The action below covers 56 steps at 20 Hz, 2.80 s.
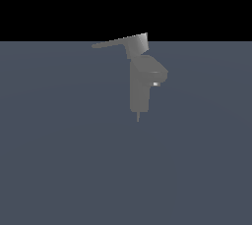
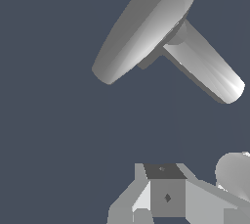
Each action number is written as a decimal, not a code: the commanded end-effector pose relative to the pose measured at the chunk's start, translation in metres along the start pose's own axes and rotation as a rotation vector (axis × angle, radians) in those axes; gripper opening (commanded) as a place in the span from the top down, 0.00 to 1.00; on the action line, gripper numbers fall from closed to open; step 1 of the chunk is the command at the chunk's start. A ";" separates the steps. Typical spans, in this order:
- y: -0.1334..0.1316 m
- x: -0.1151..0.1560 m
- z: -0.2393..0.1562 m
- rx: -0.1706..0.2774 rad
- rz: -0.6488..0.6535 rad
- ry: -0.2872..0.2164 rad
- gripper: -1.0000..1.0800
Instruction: Turn on the faucet by rotating a designated handle.
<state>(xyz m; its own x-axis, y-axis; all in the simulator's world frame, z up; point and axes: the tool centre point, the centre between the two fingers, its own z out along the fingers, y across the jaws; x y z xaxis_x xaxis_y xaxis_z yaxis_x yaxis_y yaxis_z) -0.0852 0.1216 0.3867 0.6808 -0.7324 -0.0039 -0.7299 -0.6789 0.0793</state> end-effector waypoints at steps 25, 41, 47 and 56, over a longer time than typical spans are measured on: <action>-0.080 0.106 0.098 -0.095 0.625 -0.079 1.00; -0.085 0.131 0.117 -0.112 0.749 -0.098 1.00; -0.081 0.128 0.117 -0.112 0.749 -0.098 1.00; -0.064 0.111 0.113 -0.112 0.749 -0.098 1.00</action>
<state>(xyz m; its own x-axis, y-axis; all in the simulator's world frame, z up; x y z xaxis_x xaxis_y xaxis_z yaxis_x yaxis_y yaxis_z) 0.0357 0.0790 0.2671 -0.0048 -1.0000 0.0013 -0.9813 0.0050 0.1925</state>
